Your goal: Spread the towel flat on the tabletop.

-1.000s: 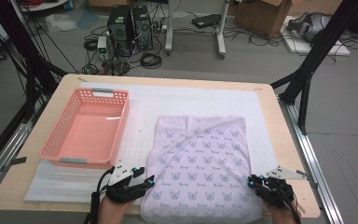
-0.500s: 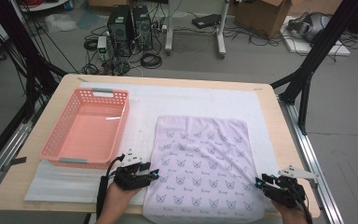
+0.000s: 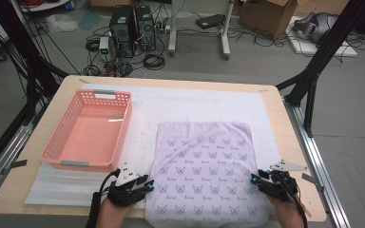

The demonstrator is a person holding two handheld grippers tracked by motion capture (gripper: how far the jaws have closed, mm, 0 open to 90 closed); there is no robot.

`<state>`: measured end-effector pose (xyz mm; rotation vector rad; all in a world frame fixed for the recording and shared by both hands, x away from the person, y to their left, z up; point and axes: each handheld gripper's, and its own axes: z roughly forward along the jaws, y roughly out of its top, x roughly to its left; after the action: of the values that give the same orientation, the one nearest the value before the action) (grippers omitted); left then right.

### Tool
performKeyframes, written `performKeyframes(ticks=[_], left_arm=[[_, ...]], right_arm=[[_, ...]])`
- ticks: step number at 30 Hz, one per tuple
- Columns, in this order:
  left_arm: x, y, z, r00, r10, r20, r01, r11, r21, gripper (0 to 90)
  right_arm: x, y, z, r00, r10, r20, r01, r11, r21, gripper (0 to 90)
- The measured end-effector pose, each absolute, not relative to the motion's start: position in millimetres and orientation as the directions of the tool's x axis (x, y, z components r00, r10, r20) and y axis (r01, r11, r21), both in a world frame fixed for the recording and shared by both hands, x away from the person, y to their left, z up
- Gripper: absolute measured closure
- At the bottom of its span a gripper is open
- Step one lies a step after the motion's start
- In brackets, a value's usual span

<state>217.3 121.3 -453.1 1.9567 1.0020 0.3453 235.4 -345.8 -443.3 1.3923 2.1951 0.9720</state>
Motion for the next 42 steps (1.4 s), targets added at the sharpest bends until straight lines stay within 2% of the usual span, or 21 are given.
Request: performKeyframes(ticks=[1,2,3,8,11,13,15,17,28,32,34,37,38,42], left_arm=[[218,122,-453,0.634,0.759,-0.151,0.51,-0.263,0.819,64.1],[220,122,-452,0.635,0.757,-0.152,0.499,-0.252,0.829,55.1],[222,122,-451,0.635,0.757,-0.155,0.491,-0.24,0.838,52.1],[242,120,-442,0.635,0.753,-0.173,0.454,-0.182,0.872,45.5],[252,117,-442,0.632,0.753,-0.185,0.444,-0.156,0.882,45.6],[262,115,-442,0.634,0.749,-0.193,0.452,-0.156,0.878,45.5],[275,113,-440,0.626,0.75,-0.214,0.467,-0.141,0.873,44.8],[289,110,-437,0.624,0.749,-0.225,0.481,-0.14,0.866,43.5],[350,94,-440,0.587,0.779,-0.223,0.523,-0.154,0.838,44.3],[369,92,-442,0.563,0.796,-0.224,0.54,-0.148,0.829,43.3],[379,92,-443,0.537,0.811,-0.233,0.545,-0.122,0.829,43.5],[390,91,-444,0.522,0.821,-0.232,0.541,-0.108,0.834,44.9],[394,90,-446,0.516,0.823,-0.238,0.558,-0.111,0.822,45.2],[404,80,-448,0.531,0.822,-0.208,0.554,-0.151,0.818,45.6]], right_arm=[[235,-346,-443,-0.447,0.893,0.056,0.642,0.276,0.715,62.5],[234,-347,-443,-0.434,0.9,0.047,0.647,0.274,0.712,77.3],[234,-349,-441,-0.444,0.894,0.064,0.657,0.276,0.702,86.0],[225,-357,-436,-0.434,0.899,0.05,0.684,0.292,0.669,87.7],[215,-368,-435,-0.432,0.901,0.04,0.685,0.299,0.665,87.7],[211,-373,-435,-0.426,0.904,0.036,0.682,0.295,0.669,86.1],[211,-375,-435,-0.416,0.908,0.052,0.68,0.273,0.68,68.4],[210,-377,-432,-0.402,0.913,0.072,0.649,0.229,0.725,61.8],[233,-378,-432,-0.409,0.908,0.091,0.61,0.198,0.767,56.7],[253,-375,-429,-0.431,0.899,0.079,0.592,0.215,0.777,55.1],[273,-372,-427,-0.433,0.897,0.086,0.595,0.213,0.775,50.7],[287,-369,-426,-0.435,0.895,0.095,0.597,0.208,0.775,50.6],[304,-367,-425,-0.435,0.896,0.085,0.601,0.219,0.769,50.6],[329,-365,-426,-0.427,0.902,0.062,0.615,0.239,0.752,50.5]])
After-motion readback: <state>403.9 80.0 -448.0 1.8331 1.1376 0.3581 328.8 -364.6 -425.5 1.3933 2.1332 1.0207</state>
